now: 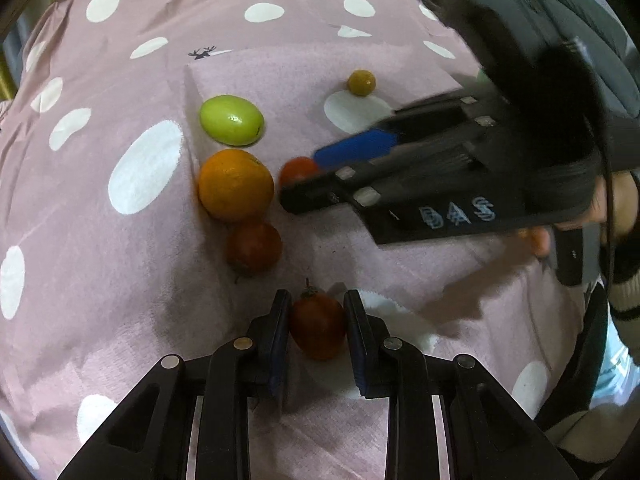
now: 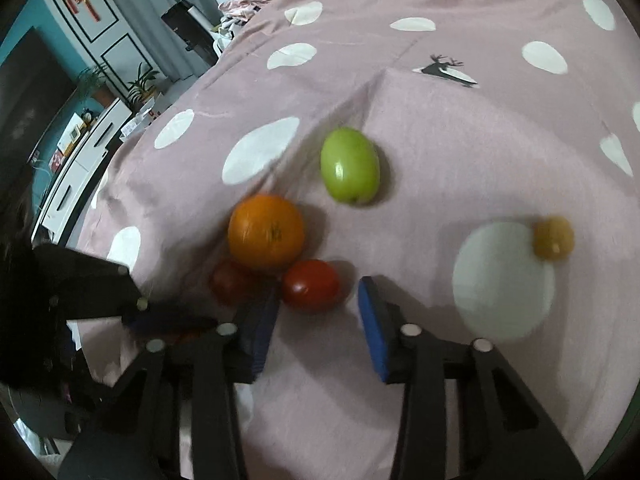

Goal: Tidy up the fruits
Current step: 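Grasp a red cherry tomato with the left tool while the right tool grasps another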

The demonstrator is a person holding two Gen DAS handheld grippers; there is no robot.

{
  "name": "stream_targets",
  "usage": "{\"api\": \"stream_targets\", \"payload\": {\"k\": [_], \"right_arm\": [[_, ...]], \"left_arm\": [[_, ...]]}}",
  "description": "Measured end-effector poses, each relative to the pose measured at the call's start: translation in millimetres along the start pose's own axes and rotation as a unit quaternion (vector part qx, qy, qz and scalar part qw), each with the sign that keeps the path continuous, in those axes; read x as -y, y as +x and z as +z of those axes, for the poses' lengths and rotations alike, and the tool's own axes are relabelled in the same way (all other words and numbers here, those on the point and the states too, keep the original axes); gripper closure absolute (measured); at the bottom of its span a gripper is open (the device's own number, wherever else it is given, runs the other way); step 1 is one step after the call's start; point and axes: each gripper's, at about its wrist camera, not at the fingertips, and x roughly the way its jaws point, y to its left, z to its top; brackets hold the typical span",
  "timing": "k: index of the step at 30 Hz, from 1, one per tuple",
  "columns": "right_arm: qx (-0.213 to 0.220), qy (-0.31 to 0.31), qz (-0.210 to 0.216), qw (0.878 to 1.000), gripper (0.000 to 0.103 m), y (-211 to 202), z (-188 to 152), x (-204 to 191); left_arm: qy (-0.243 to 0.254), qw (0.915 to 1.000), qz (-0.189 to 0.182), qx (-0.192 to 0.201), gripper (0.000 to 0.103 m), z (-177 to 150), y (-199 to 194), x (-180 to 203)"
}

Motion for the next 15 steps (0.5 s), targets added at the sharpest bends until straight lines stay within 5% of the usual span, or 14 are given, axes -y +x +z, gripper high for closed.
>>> {"api": "stream_targets", "payload": {"k": [6,15], "right_arm": [[-0.008,-0.017,-0.016,1.0,0.072,2.4,4.0,-1.0],[0.046,0.019,-0.002,0.999,0.072,-44.9,-26.3,1.5]], "left_arm": [[-0.003,0.9999,-0.007,0.007,0.075,-1.0,0.1,-0.2],[-0.024,0.9994,-0.009,0.022,0.075,0.5,-2.0,-0.6]]}}
